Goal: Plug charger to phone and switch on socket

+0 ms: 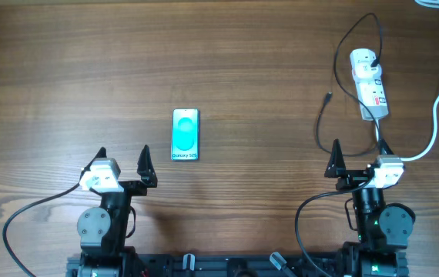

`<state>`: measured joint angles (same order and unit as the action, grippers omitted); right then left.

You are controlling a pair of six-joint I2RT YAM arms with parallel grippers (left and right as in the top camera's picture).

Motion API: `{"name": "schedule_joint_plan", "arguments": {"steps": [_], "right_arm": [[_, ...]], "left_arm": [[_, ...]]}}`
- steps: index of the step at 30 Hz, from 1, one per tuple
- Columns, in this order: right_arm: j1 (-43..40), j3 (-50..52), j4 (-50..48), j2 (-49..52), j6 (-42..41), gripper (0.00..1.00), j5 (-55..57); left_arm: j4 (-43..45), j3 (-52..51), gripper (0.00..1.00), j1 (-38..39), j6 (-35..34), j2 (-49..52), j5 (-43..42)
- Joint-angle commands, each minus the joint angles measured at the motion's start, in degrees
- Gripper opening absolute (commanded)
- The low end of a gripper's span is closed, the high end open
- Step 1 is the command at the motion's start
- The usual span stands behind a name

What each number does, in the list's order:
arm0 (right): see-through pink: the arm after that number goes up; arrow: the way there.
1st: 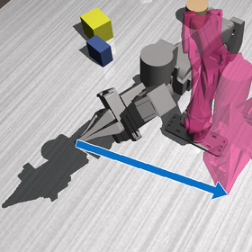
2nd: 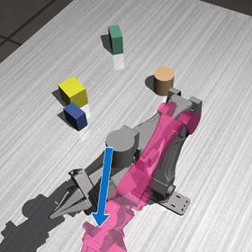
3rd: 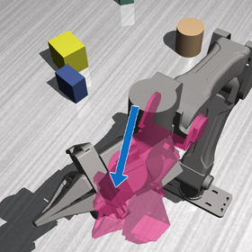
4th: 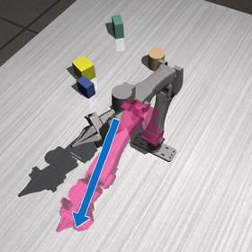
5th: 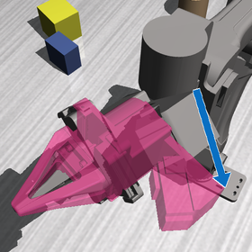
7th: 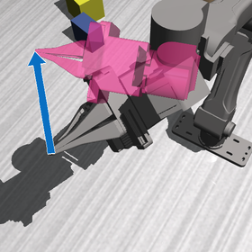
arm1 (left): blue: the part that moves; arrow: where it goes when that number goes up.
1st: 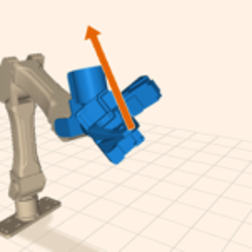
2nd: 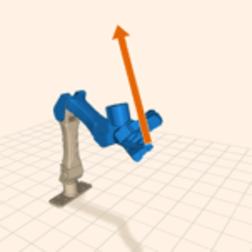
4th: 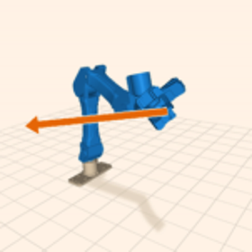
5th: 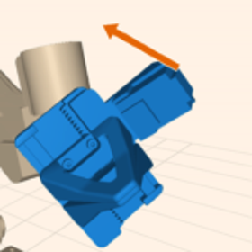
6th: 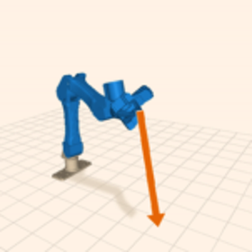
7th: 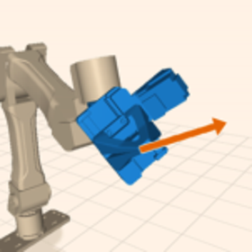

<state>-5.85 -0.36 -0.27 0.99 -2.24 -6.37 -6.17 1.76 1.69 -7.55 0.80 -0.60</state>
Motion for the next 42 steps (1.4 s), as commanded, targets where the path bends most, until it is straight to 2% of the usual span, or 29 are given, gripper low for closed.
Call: {"name": "schedule_joint_plan", "arguments": {"steps": [1,22,28,38,42], "right_arm": [[-0.39,0.09,-0.22,-0.85,0.72,1.0,0.37],[-0.39,0.09,-0.22,-0.85,0.7,1.0,0.37],[-0.39,0.09,-0.22,-0.85,0.72,1.0,0.37],[-0.39,0.09,-0.22,-0.85,0.7,1.0,0.37],[-0.39,0.09,-0.22,-0.85,0.72,1.0,0.37]], "left_arm": [[0.37,-0.68,1.0,-0.59,0.92,-0.42,-0.87],[0.37,-0.68,1.0,-0.59,0.94,-0.42,-0.85],[3.91,0.13,1.0,-0.59,0.87,-0.42,-3.63],[4.68,10.43,1.0,-0.59,0.96,0.11,-3.87],[4.66,18.45,1.0,-0.59,1.2,6.8,-3.89]]}}
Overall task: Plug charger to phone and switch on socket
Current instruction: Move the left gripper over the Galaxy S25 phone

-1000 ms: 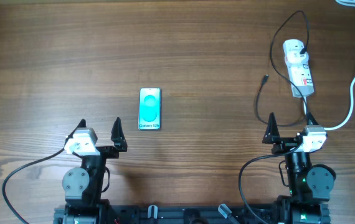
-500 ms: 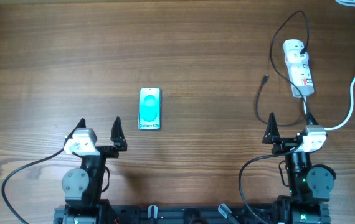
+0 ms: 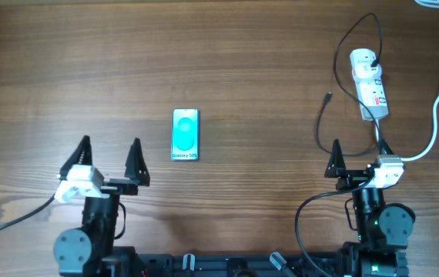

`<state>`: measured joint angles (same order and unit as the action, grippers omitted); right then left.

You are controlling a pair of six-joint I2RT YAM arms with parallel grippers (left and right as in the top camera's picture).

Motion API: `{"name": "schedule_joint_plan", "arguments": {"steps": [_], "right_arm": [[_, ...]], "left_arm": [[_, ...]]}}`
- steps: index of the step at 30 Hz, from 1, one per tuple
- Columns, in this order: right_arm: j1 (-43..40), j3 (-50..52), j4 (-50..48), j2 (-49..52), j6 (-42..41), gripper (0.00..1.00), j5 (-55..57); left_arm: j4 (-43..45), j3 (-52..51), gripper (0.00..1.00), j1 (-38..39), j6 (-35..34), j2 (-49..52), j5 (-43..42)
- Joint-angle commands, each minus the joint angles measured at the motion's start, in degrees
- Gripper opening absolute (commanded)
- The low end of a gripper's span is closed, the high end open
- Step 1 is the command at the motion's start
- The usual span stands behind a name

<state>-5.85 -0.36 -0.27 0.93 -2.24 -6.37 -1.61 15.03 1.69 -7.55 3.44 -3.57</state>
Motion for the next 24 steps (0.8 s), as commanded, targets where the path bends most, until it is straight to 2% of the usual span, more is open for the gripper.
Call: {"name": "schedule_joint_plan", "arguments": {"steps": [1,4,8,13,16,24], "right_arm": [[-0.39,0.09,-0.22,-0.79,0.72,1.0,0.37],[-0.39,0.09,-0.22,-0.79,0.7,1.0,0.37],[-0.39,0.09,-0.22,-0.79,0.72,1.0,0.37],[-0.39,0.09,-0.22,-0.79,0.7,1.0,0.37],[-0.39,0.09,-0.22,-0.79,0.7,1.0,0.37],[-0.39,0.09,-0.22,-0.79,0.7,1.0,0.37]], "left_arm": [[0.09,7.32,1.0,-0.59,1.18,6.47,-0.92],[-2.64,16.94,1.0,-0.59,1.2,16.06,-0.94],[-13.42,36.37,1.0,-0.59,1.38,32.96,-2.67],[-35.93,60.3,1.0,1.51,1.33,53.55,-3.04],[-43.85,66.49,1.0,4.83,1.09,62.4,-3.04],[-54.27,66.69,1.0,12.9,1.11,83.87,-3.04]]}}
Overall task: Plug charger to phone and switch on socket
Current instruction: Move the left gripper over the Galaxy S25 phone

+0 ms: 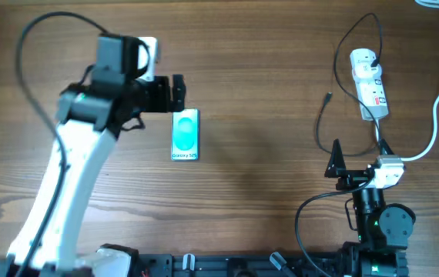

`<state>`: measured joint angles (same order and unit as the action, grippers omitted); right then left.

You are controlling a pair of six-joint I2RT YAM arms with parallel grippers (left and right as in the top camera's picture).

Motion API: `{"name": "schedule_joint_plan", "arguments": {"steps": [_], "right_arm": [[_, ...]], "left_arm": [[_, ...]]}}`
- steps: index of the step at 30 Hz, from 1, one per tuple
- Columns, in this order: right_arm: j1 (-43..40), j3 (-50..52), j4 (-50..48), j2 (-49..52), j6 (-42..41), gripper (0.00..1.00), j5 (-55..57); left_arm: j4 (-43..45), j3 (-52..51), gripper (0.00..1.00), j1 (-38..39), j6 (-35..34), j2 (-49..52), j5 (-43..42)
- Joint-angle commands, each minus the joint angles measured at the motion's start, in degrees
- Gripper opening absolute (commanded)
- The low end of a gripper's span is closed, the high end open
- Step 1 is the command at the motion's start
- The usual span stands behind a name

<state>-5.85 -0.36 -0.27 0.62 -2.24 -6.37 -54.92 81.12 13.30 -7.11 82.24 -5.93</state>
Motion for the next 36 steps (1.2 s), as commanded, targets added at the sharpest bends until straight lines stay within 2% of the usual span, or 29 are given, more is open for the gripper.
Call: {"name": "schedule_joint_plan", "arguments": {"steps": [1,6,10,17,21,26,30,36], "right_arm": [[-0.39,0.09,-0.22,-0.48,0.7,1.0,0.37],[-0.39,0.09,-0.22,-0.48,0.72,1.0,0.37],[-0.39,0.09,-0.22,-0.48,0.7,1.0,0.37],[-0.39,0.09,-0.22,-0.48,0.72,1.0,0.37],[-0.39,0.09,-0.22,-0.48,0.72,1.0,0.37],[-0.39,0.09,-0.22,-0.48,0.72,1.0,0.37],[-0.39,0.09,-0.22,-0.48,0.7,1.0,0.37],[-0.39,0.09,-0.22,-0.48,0.7,1.0,0.37]], "left_arm": [[-0.9,0.59,1.0,1.51,0.68,7.28,-0.68],[-1.73,0.59,1.0,1.49,0.66,14.32,-0.79],[-1.79,0.52,1.0,1.49,0.28,14.97,-4.57],[-2.16,-0.79,1.0,1.49,-3.5,15.34,-4.46],[-1.44,-5.97,1.0,2.49,-11.43,15.39,2.95],[1.57,-8.5,1.0,7.26,-11.54,15.39,5.05],[1.53,-8.55,1.0,10.95,-14.6,15.39,12.7],[6.58,-10.95,1.0,11.34,-14.6,15.41,12.68]]}}
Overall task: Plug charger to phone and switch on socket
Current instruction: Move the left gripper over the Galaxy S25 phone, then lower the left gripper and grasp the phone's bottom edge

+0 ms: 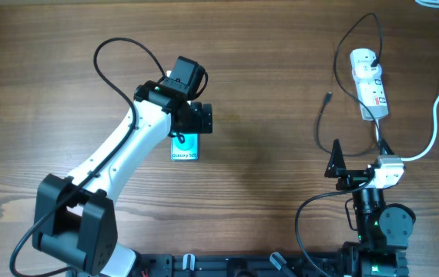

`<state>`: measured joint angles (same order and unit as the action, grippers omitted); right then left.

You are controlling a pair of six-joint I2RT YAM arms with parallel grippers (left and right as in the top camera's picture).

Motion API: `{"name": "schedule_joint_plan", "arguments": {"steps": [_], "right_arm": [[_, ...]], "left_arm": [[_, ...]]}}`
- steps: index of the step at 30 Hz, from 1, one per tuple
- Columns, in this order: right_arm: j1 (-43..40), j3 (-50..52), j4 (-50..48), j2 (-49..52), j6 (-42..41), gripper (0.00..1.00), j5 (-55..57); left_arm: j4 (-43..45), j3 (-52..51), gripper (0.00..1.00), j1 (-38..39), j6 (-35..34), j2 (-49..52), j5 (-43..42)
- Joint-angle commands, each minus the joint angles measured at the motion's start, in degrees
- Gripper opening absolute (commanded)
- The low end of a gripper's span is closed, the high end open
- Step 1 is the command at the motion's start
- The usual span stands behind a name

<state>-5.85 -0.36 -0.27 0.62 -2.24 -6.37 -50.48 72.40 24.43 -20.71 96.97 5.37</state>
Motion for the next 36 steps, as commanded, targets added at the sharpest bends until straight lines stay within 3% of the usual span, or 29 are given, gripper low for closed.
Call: {"name": "schedule_joint_plan", "arguments": {"steps": [1,15,36], "right_arm": [[-0.39,0.09,-0.22,-0.48,0.68,1.0,0.37],[-0.39,0.09,-0.2,-0.48,0.72,1.0,0.37],[-0.39,0.09,-0.22,-0.48,0.7,1.0,0.37]], "left_arm": [[3.15,-3.13,1.0,0.22,-1.01,0.68,1.36],[17.75,-13.16,1.0,0.22,-0.96,0.76,1.4],[21.62,-13.29,1.0,0.22,-0.79,8.17,5.01]]}}
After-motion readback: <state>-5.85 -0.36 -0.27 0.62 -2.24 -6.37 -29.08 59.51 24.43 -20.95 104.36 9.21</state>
